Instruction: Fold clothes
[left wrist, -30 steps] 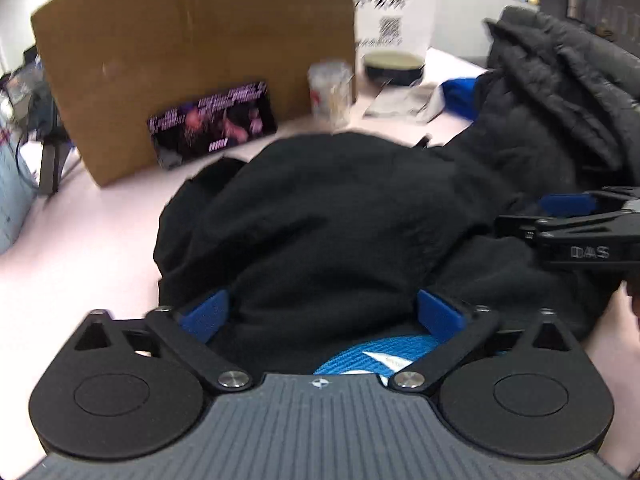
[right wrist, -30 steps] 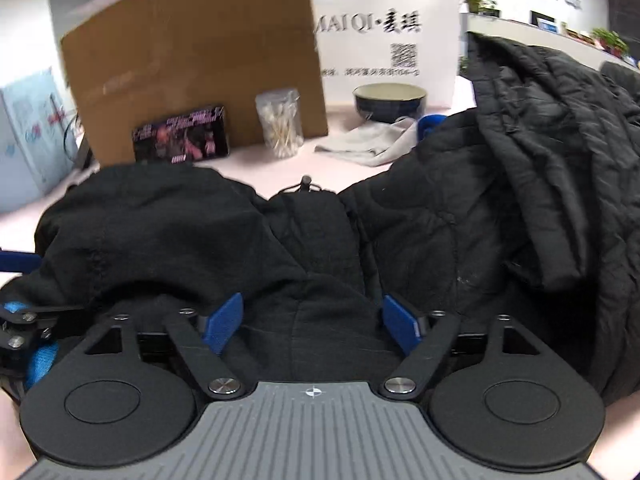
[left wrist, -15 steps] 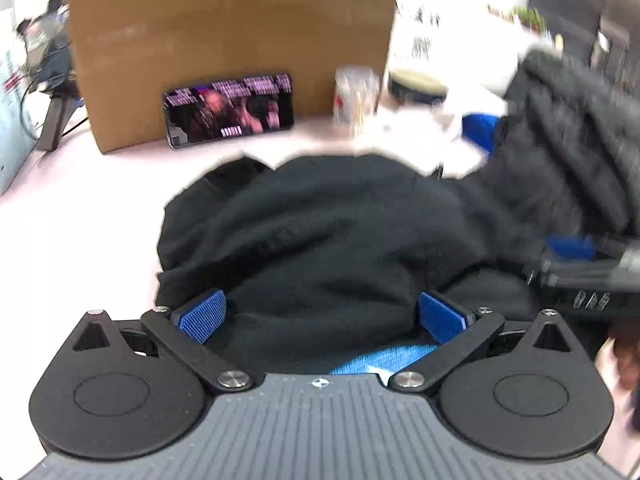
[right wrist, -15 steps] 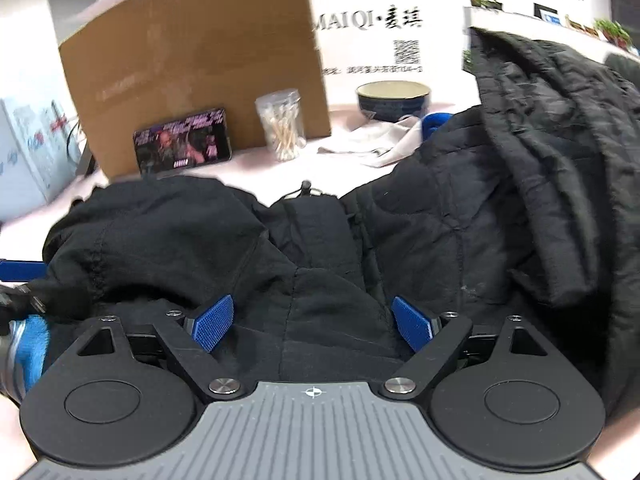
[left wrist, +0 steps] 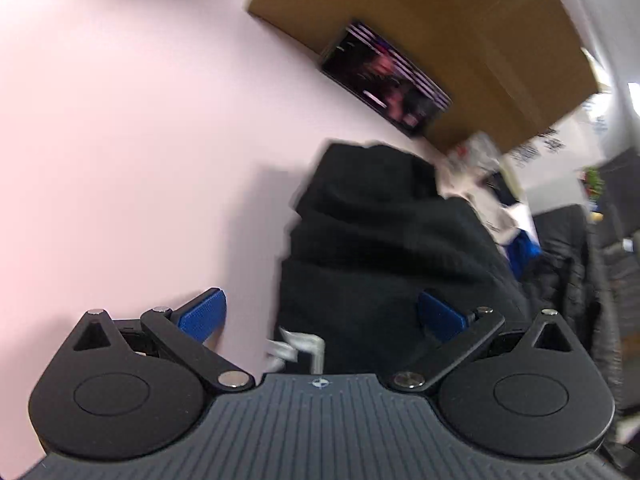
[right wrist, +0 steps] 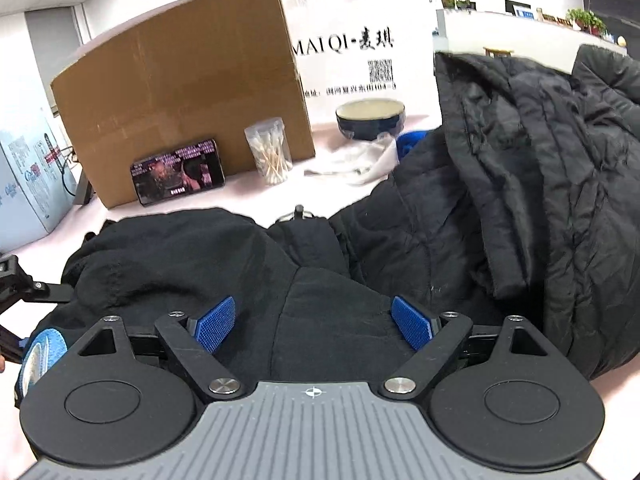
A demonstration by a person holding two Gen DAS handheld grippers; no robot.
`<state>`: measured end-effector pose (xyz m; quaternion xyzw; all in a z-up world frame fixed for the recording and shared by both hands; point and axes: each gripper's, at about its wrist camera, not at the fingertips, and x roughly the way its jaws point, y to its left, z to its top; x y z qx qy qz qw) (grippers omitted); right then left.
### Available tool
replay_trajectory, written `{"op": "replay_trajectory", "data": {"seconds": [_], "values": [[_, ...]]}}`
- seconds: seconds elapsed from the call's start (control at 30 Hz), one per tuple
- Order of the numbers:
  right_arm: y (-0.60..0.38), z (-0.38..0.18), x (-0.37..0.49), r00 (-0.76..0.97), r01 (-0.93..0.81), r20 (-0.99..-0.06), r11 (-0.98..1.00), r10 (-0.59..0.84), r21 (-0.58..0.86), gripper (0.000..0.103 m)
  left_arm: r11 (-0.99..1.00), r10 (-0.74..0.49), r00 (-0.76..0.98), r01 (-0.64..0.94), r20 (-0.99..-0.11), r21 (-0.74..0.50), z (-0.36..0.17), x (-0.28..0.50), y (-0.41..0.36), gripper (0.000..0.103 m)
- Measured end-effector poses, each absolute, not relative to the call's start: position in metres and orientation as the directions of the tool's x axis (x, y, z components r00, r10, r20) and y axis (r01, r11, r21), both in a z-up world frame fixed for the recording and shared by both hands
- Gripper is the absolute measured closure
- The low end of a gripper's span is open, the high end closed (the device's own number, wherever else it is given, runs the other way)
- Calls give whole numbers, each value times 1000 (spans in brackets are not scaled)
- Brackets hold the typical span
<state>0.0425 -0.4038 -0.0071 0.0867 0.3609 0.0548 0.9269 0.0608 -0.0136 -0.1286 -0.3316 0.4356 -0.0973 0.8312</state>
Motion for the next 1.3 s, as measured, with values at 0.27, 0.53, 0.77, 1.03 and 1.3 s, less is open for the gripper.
{"op": "replay_trajectory", "data": {"seconds": [0.27, 0.53, 0.77, 1.03, 1.3], "values": [[-400, -25, 48, 710, 7, -689, 977, 145, 212, 18, 839, -415, 570, -61, -709, -541, -121, 63, -46, 34], [-376, -21, 44, 720, 6, -686, 988, 102, 153, 18, 846, -437, 637, 52, -635, -530, -85, 44, -30, 81], [-330, -11, 38, 719, -74, -674, 983, 170, 168, 18, 806, -474, 667, 66, -575, -588, -64, 28, 24, 82], [-256, -14, 38, 689, -207, -663, 956, 293, 207, 18, 806, -423, 682, -16, -596, -591, -71, 8, 111, 82], [-197, -19, 46, 692, -254, -659, 954, 296, 162, 18, 860, -414, 681, 76, -604, -504, -83, 34, 154, 80]]}}
